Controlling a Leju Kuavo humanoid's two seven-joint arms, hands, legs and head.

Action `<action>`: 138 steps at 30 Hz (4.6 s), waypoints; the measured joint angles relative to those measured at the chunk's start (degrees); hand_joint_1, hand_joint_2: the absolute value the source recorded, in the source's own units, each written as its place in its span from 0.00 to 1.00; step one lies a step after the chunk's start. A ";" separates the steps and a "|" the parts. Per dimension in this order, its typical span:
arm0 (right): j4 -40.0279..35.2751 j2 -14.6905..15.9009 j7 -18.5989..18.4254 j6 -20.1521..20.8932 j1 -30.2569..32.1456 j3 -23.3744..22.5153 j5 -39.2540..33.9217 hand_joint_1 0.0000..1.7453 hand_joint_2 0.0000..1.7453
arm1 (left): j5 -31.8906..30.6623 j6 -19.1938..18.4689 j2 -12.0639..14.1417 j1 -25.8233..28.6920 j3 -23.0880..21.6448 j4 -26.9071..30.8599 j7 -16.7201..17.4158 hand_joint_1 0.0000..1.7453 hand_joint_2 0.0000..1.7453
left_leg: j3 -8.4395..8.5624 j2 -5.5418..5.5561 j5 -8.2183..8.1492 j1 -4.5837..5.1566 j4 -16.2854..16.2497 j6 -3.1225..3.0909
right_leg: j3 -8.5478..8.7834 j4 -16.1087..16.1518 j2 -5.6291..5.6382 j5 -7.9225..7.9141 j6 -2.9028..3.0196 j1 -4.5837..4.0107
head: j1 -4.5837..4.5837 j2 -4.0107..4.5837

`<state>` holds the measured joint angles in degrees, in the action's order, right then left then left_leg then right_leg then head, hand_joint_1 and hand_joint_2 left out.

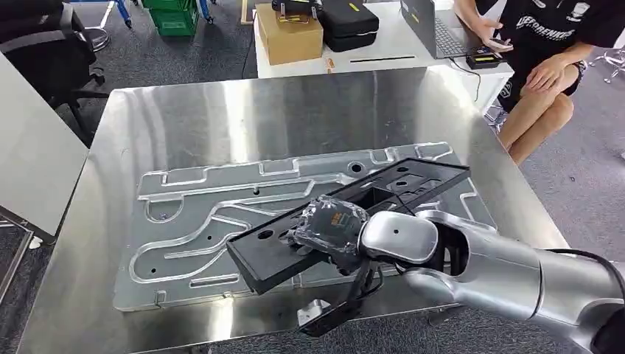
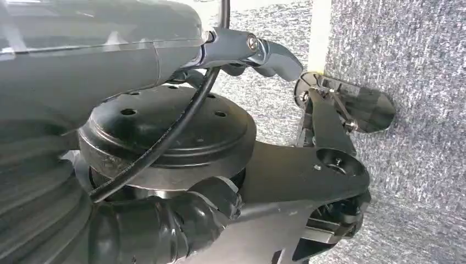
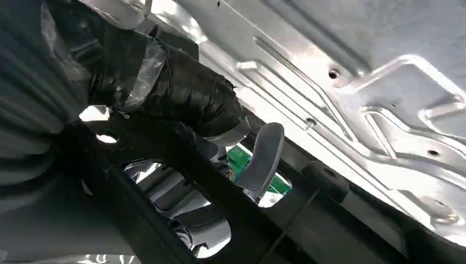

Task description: Take the parts from the cabinet and place them on the table.

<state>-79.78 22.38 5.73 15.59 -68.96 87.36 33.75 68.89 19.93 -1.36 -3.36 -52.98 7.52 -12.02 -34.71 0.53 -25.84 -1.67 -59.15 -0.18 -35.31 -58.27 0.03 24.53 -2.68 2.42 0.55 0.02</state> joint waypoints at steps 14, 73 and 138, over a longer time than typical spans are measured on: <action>0.77 0.85 -0.05 -0.46 0.61 0.00 -0.37 1.00 1.00 | 0.02 0.85 0.00 -0.02 -0.15 0.00 0.02 0.00 1.00 | 0.00 0.00 0.00 0.00 0.00 0.00 | -0.02 -0.02 0.00 0.03 0.04 0.00 | 0.00 0.00; 0.92 1.12 1.05 -2.12 2.13 0.00 -0.50 0.00 0.00 | 0.13 0.81 0.04 -0.06 -1.79 0.00 -1.18 0.00 0.00 | 0.02 -0.01 -0.09 0.33 -0.16 -0.12 | 0.03 0.01 -0.01 -0.06 -0.19 0.27 | 0.00 0.00; -0.37 3.78 1.62 -1.03 1.04 -0.07 -0.31 0.00 0.00 | 1.22 -0.66 0.09 -0.53 -2.16 0.02 -0.70 0.00 0.00 | 5.38 -0.10 -5.11 0.54 -0.45 0.82 | -4.69 -1.62 -0.91 -4.17 1.67 -1.68 | 0.11 -0.02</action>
<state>-80.15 26.16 7.34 14.56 -67.92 87.30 33.44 70.12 19.28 -1.27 -3.89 -55.15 7.54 -12.72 -29.33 0.43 -30.96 -1.13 -59.60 0.64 -40.00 -59.89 -0.89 20.36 -1.00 0.74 0.66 0.00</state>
